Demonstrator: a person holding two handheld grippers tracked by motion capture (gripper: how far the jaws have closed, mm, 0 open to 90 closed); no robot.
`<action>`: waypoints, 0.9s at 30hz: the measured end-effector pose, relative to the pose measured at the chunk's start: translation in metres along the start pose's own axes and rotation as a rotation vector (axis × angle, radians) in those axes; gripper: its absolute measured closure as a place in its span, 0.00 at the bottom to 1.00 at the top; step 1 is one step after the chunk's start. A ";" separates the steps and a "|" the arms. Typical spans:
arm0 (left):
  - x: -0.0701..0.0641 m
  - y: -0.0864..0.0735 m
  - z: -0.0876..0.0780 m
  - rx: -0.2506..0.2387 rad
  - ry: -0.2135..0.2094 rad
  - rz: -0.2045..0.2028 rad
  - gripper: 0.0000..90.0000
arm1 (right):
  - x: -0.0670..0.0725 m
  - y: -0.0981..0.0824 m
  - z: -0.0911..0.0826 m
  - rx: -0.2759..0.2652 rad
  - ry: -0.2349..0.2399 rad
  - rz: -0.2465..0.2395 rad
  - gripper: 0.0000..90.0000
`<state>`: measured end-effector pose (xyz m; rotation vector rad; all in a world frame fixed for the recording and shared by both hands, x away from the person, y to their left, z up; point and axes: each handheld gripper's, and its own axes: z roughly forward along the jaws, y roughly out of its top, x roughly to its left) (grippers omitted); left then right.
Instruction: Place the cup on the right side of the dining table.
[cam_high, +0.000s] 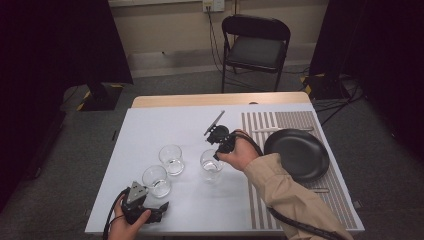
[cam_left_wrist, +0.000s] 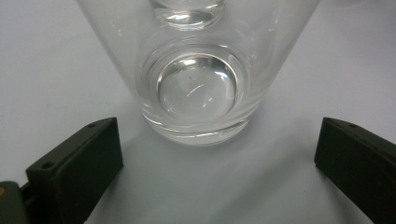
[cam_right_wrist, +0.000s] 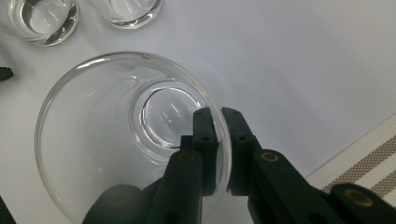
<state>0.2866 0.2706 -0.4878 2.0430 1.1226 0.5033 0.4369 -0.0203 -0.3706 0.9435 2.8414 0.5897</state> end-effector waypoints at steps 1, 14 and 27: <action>0.000 0.000 0.000 0.001 0.000 0.002 0.00 | -0.001 -0.001 -0.001 -0.002 -0.001 0.001 0.95; 0.000 0.000 0.000 -0.001 0.002 -0.001 0.00 | -0.013 -0.008 -0.010 -0.001 -0.016 0.032 0.95; 0.000 0.000 0.000 0.000 0.002 0.001 0.00 | -0.030 -0.019 -0.018 0.001 -0.031 0.071 0.95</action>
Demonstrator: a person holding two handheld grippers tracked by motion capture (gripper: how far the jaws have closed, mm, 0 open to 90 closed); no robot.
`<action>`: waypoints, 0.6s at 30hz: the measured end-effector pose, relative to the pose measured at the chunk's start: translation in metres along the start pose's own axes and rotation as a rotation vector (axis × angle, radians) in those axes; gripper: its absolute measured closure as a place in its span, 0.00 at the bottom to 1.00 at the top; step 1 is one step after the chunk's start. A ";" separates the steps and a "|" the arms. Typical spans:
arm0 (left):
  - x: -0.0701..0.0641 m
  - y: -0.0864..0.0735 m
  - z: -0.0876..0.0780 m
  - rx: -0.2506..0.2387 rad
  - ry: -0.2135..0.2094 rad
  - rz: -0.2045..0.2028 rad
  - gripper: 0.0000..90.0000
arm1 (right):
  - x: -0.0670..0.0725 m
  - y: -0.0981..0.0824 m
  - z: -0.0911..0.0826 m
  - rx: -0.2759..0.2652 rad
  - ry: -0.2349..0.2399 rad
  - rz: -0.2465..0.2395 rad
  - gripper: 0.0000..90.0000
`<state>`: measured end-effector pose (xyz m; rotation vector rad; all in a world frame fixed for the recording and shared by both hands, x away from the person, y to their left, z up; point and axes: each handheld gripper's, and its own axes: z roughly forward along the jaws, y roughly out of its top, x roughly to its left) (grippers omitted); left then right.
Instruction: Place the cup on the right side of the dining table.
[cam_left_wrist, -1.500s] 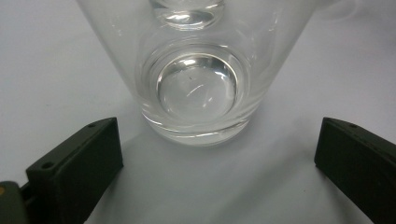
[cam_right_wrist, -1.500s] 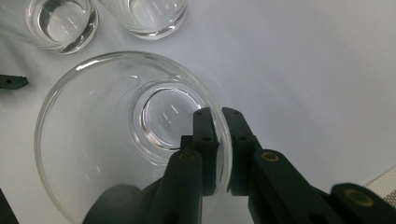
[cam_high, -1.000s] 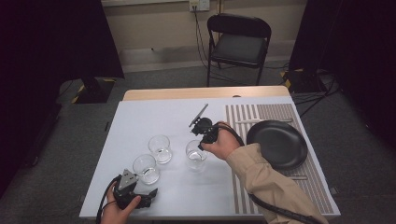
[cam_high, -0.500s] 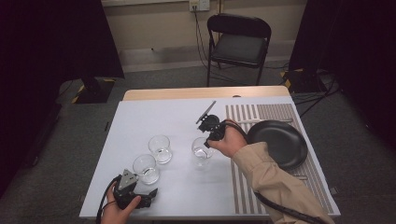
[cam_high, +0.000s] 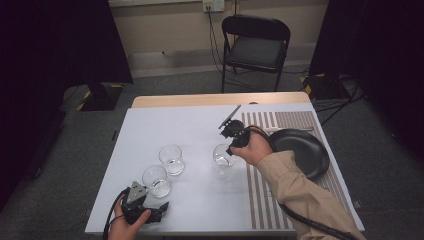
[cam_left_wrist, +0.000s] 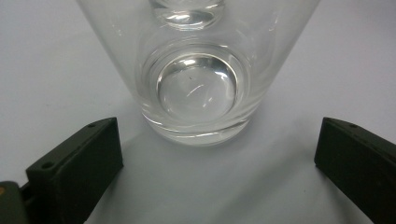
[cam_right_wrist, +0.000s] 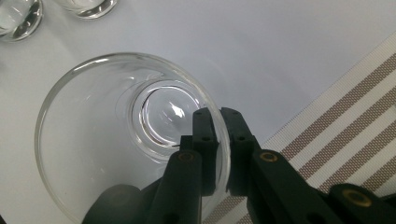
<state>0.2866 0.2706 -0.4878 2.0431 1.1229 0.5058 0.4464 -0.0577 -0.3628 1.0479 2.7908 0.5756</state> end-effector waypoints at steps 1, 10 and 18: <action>0.000 0.000 0.000 0.000 0.000 0.000 0.00 | 0.000 0.000 0.000 0.000 0.000 0.000 0.95; 0.000 0.000 0.000 -0.001 0.000 -0.001 0.00 | -0.010 -0.005 -0.005 -0.008 -0.016 0.027 0.95; 0.000 0.000 0.000 -0.001 0.000 -0.002 0.00 | -0.021 -0.011 -0.006 -0.012 -0.031 0.059 0.95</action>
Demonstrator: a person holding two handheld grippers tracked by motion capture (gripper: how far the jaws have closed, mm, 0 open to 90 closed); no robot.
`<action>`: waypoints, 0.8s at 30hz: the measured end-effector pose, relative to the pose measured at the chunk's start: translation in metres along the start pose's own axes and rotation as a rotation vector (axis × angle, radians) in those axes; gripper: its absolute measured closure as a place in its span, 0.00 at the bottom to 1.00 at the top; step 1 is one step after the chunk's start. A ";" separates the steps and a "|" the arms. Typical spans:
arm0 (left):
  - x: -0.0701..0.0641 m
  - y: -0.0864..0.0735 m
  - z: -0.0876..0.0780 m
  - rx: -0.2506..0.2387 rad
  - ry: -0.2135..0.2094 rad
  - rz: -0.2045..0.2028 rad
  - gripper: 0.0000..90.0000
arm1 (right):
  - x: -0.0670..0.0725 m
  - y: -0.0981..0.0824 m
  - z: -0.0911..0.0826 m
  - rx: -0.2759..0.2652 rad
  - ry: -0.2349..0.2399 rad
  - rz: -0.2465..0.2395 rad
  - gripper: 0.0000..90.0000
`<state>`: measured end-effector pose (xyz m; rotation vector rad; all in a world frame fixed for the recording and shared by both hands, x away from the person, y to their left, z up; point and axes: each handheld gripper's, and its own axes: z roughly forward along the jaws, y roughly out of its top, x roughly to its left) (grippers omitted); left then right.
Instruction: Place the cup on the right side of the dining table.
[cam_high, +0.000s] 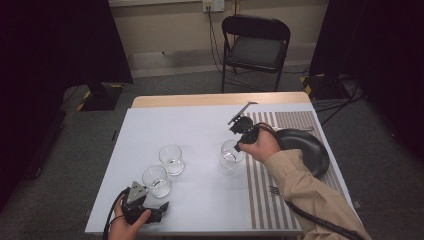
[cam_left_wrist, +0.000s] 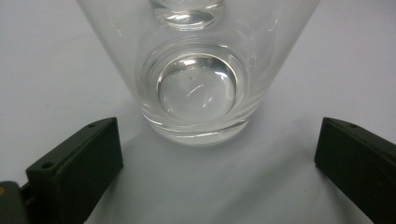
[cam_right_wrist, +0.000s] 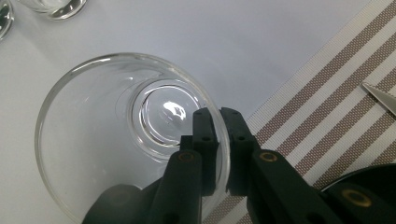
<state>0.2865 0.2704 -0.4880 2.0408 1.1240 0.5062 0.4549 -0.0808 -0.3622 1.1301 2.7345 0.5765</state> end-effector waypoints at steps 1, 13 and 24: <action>0.000 0.000 0.000 0.000 0.000 0.000 0.00 | 0.000 0.000 0.000 0.000 0.000 0.000 0.95; 0.000 0.000 0.000 -0.002 0.000 -0.001 0.00 | -0.014 -0.003 -0.002 0.006 -0.019 0.027 0.95; 0.000 0.000 0.000 0.000 0.001 -0.001 0.00 | -0.026 -0.007 0.000 0.006 -0.029 0.055 0.95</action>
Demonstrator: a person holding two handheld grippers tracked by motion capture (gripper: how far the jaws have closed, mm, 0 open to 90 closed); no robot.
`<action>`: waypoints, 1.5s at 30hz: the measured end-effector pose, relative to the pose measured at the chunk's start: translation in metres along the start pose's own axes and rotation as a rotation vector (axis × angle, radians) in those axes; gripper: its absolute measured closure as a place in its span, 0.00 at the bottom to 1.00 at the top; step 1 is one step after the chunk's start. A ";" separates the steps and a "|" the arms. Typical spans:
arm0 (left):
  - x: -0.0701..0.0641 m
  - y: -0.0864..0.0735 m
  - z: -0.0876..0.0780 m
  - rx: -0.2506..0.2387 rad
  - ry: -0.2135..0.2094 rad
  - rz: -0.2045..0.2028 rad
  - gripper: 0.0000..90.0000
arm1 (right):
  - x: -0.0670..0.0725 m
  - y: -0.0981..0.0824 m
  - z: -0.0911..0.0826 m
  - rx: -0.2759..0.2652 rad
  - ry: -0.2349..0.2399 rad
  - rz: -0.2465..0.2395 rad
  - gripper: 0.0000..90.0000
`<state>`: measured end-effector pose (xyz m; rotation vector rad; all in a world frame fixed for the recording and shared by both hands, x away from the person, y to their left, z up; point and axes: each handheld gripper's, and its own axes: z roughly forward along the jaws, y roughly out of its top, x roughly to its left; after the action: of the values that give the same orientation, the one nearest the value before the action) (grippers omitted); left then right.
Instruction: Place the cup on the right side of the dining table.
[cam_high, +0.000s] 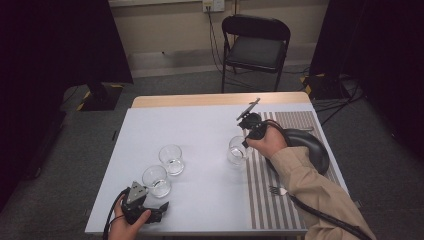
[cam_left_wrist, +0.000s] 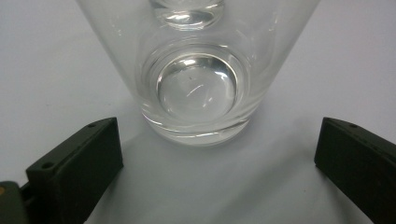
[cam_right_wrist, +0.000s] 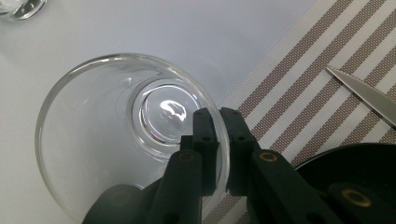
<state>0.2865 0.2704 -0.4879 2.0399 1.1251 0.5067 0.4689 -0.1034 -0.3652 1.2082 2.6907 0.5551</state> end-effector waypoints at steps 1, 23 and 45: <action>0.000 0.000 0.000 0.000 0.000 0.000 0.00 | -0.002 0.000 0.000 0.003 -0.001 0.008 0.95; 0.000 0.000 0.000 -0.001 -0.001 -0.001 0.00 | -0.024 0.000 -0.002 -0.003 -0.021 0.039 0.96; 0.000 0.000 0.000 0.001 -0.002 0.001 0.00 | -0.045 0.000 -0.002 -0.012 -0.050 0.088 0.96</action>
<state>0.2865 0.2706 -0.4879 2.0413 1.1228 0.5048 0.4985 -0.1373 -0.3641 1.3252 2.6000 0.5443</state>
